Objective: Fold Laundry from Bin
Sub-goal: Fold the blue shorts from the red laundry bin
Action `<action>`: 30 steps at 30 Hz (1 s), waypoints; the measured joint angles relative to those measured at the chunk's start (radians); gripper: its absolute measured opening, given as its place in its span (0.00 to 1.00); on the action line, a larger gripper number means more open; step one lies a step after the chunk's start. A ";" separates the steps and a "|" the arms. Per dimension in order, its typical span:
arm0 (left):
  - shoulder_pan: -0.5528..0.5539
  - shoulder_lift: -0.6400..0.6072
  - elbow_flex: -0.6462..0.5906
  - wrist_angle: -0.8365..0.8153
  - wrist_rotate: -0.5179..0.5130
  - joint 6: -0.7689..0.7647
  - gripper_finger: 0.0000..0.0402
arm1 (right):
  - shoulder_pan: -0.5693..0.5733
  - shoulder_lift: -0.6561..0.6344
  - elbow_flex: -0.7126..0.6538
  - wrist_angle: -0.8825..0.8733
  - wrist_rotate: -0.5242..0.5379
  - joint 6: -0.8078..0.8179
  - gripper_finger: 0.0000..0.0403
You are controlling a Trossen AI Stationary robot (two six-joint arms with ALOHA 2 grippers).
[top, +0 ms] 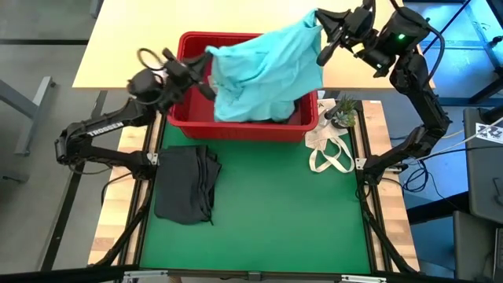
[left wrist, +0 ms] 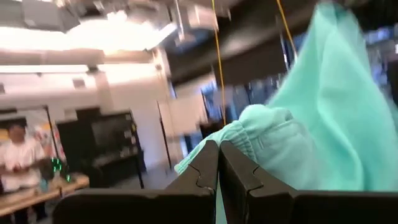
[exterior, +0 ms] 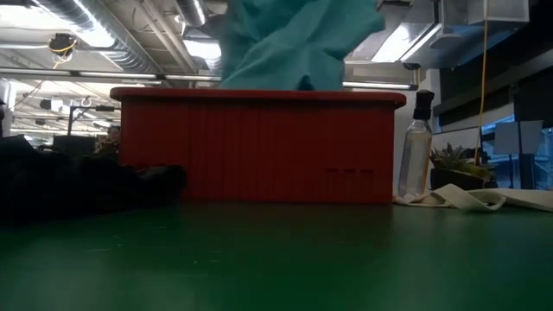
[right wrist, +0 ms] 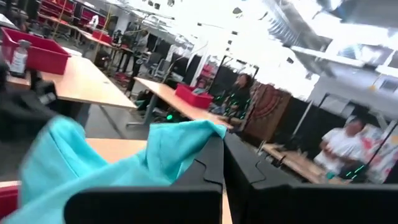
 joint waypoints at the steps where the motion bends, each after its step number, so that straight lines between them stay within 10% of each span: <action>1: 0.000 -0.006 0.000 0.023 0.007 0.001 0.00 | 0.000 -0.001 0.000 0.010 0.002 -0.021 0.00; 16: -0.029 -0.134 0.000 -0.110 0.111 -0.005 0.00 | 0.002 -0.115 0.000 -0.299 0.109 -0.021 0.00; 30: -0.229 -0.181 0.000 -0.247 0.229 -0.007 0.00 | 0.002 -0.278 0.001 -0.707 -0.156 0.175 0.00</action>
